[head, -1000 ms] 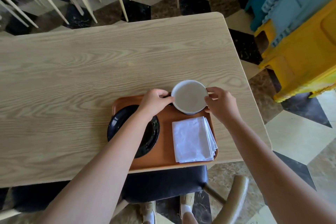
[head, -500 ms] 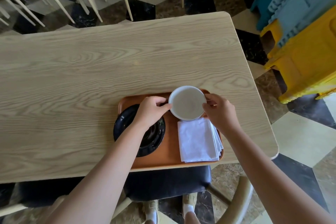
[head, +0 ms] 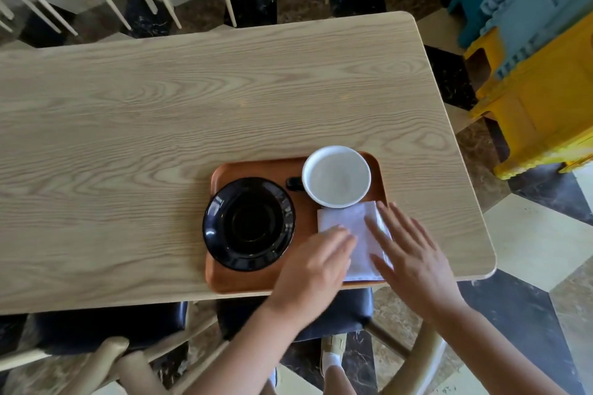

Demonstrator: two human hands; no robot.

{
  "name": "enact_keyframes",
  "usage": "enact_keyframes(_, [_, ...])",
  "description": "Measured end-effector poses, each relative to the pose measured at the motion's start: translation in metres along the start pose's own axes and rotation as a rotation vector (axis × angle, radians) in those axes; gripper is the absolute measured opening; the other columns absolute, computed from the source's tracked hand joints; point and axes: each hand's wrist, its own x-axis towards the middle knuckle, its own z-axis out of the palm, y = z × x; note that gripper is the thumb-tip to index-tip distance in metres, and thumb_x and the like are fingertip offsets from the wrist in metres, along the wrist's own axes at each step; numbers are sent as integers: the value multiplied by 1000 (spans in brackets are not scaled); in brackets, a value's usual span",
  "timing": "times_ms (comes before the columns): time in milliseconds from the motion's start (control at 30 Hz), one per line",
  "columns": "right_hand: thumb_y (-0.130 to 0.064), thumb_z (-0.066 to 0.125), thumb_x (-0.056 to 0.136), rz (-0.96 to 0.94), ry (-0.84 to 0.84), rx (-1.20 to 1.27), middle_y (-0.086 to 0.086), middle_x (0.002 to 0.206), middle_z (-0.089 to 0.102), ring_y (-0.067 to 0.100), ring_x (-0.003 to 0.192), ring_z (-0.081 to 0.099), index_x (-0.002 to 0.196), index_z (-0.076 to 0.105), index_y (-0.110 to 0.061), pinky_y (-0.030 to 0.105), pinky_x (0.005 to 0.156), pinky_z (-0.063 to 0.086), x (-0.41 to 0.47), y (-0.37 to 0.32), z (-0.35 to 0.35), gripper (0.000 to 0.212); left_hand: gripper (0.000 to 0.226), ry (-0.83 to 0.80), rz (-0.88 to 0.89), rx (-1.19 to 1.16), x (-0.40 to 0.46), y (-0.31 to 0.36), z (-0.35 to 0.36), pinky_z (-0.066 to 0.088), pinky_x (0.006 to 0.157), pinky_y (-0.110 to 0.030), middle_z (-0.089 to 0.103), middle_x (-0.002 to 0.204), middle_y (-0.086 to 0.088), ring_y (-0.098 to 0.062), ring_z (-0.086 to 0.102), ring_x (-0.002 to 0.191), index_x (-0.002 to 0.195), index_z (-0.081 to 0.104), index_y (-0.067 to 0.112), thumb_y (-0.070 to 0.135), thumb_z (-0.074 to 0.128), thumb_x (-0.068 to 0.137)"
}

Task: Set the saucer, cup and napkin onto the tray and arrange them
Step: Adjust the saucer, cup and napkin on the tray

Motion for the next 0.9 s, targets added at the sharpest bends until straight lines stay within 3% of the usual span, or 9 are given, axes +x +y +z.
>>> enact_keyframes(100, [-40,11,97,-1,-147,-77,8,151,29,16,143,6,143,27,-16,32,113,6,-11,0,13,54,45,-200,-45,139,-10,9,27,38,107,-35,49,140,-13,-24,43,131,133,47,11,25,41,91])
enact_keyframes(200, [-35,21,96,44,-159,-58,8,150,30,7,143,-7,141,32,-14,30,113,6,-13,-4,20,51,45,-249,-108,170,-10,6,35,31,109,-35,45,142,-14,-25,38,134,133,47,11,25,39,91])
enact_keyframes(300, [-36,6,97,76,-161,-52,9,150,30,11,144,3,140,35,-12,33,113,9,-12,-13,22,56,43,-266,-101,188,-11,3,32,30,109,-34,47,141,-13,-23,39,134,131,50,12,25,40,92])
enact_keyframes(400, [-36,2,96,103,-191,-65,11,149,34,17,139,23,139,38,-11,35,113,10,-13,-22,22,61,44,-279,-106,200,-13,0,25,29,108,-34,47,141,-12,-22,39,133,132,49,14,27,37,92])
enact_keyframes(467, [-36,3,97,110,-200,-68,10,149,35,17,138,26,139,39,-11,35,113,10,-12,-27,23,61,44,-281,-112,203,-16,-2,22,27,109,-34,46,142,-12,-22,38,134,133,47,14,27,36,93])
enact_keyframes(633, [-34,4,97,83,-177,-66,11,149,33,13,144,-3,138,38,-10,34,114,5,-9,-36,26,59,47,-312,-161,198,-24,-8,16,28,109,-34,42,145,-12,-22,34,136,136,44,15,30,33,93])
enact_keyframes(700, [-33,5,97,77,-177,-80,12,148,36,16,143,9,137,40,-9,34,114,5,-8,-40,26,58,47,-308,-170,196,-26,-9,15,28,109,-34,42,145,-12,-23,34,136,135,46,15,30,33,92])
enact_keyframes(800, [-30,32,90,69,-154,-92,13,145,42,24,135,36,134,46,-8,36,110,10,-7,-44,27,51,47,-316,-196,181,-31,-11,14,30,108,-33,40,146,-12,-23,32,137,137,43,17,32,32,93])
enact_keyframes(900, [-29,38,85,61,-134,-92,13,144,43,25,132,41,133,47,-9,36,110,11,-6,-46,28,52,47,-321,-214,169,-34,-14,13,34,109,-35,38,148,-12,-23,31,138,138,41,17,32,36,94])
